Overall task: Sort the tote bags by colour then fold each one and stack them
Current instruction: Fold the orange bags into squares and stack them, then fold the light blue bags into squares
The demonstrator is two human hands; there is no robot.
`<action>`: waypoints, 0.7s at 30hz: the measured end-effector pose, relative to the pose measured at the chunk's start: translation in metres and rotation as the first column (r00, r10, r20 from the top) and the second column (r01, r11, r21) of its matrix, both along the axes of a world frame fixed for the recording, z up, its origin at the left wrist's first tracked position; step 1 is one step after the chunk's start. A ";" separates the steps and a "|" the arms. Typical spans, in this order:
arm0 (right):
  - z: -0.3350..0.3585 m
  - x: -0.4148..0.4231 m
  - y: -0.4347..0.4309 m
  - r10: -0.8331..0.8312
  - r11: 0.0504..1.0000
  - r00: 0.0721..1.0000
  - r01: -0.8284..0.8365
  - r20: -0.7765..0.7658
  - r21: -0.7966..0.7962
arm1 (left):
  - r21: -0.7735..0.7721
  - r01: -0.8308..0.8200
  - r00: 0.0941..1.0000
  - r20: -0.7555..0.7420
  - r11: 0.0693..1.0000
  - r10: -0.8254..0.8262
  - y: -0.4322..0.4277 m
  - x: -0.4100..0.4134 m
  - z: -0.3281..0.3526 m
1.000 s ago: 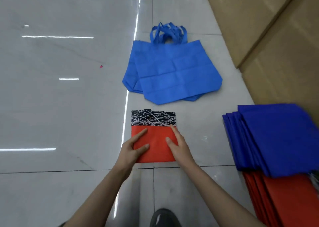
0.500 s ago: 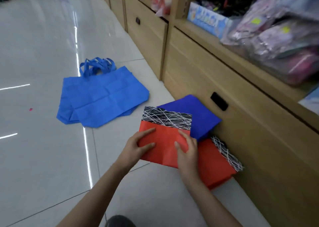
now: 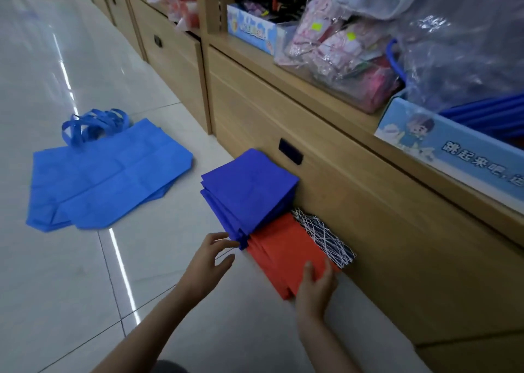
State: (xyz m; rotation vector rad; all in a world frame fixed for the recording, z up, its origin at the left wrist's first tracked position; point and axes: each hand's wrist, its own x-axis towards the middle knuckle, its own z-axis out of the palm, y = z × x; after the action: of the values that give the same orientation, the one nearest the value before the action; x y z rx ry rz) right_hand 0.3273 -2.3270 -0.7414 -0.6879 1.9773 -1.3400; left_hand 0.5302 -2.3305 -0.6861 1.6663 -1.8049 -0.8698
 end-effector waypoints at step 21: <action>0.014 0.067 -0.084 0.787 0.544 0.031 -0.505 -0.616 0.670 | 0.023 -0.212 0.974 -0.077 0.977 0.213 0.031 0.056 -0.021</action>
State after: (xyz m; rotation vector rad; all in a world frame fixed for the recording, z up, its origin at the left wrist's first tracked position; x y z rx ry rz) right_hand 0.3947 -2.4110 -0.7274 -2.2270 1.9152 0.0777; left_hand 0.5864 -2.2994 -0.7070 1.7701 -1.5374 -0.8441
